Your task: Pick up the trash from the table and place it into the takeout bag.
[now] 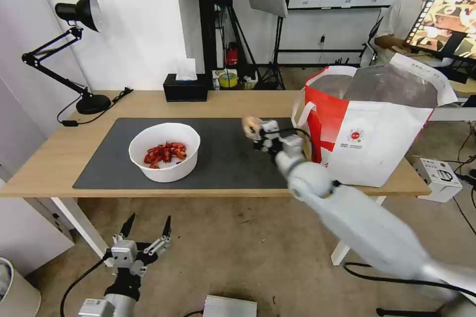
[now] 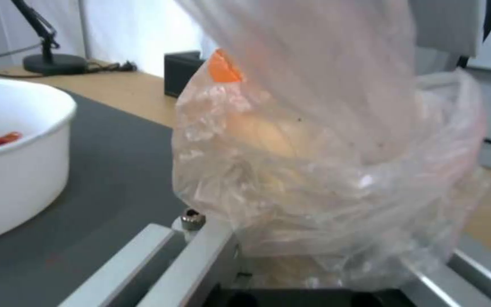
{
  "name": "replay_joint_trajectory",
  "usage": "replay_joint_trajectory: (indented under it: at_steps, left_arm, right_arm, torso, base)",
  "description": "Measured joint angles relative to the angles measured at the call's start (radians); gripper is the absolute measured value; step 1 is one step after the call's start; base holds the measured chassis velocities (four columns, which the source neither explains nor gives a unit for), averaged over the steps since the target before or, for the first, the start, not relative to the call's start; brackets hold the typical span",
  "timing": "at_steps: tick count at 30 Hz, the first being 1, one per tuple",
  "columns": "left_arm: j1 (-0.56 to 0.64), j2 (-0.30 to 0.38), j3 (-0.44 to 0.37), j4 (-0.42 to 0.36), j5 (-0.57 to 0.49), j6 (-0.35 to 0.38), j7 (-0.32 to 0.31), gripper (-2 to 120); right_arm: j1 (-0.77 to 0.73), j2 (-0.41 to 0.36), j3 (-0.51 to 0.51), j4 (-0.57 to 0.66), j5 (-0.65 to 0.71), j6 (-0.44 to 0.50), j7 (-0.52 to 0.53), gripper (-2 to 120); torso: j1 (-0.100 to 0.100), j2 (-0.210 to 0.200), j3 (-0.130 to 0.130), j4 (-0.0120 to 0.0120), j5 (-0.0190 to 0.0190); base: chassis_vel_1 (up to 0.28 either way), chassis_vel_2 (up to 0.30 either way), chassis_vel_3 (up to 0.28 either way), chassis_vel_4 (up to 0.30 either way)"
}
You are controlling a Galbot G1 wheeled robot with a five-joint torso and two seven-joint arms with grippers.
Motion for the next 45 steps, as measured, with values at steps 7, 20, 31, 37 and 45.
replay_joint_trajectory:
  at_steps: [7,20,31,37,45]
  left_arm:
    - [-0.004,0.0,0.032,0.015,0.027,0.003,0.0,100]
    - [-0.002,0.0,0.051,0.018,0.033,0.005,0.0,100]
    - [-0.001,0.0,0.042,0.013,0.031,0.005,-0.001,100]
    - [-0.001,0.0,0.038,0.011,0.028,0.005,-0.001,100]
    - [-0.005,0.001,0.034,0.012,0.017,0.005,0.022,100]
  right_arm:
    - [-0.164,-0.135,0.185,0.165,0.013,0.018,-0.062,3]
    - [-0.272,-0.192,0.425,0.198,0.09,0.225,-0.261,3]
    - [-0.243,-0.18,0.464,0.185,0.192,0.283,-0.241,3]
    - [-0.209,-0.197,0.481,0.178,0.224,0.283,-0.226,3]
    - [-0.097,-0.303,0.54,0.104,0.271,0.247,-0.186,3]
  torso:
    - [0.0,0.0,0.0,0.0,0.0001]
    - [0.0,0.0,0.0,0.0,-0.0001]
    - [0.0,0.0,0.0,0.0001,0.0]
    - [0.0,0.0,0.0,0.0001,-0.0001]
    - [0.0,0.0,0.0,0.0001,0.0]
  base:
    - [0.0,0.0,0.0,0.0]
    - [0.0,0.0,0.0,0.0]
    - [0.0,0.0,0.0,0.0]
    - [0.0,0.0,0.0,0.0]
    - [0.0,0.0,0.0,0.0]
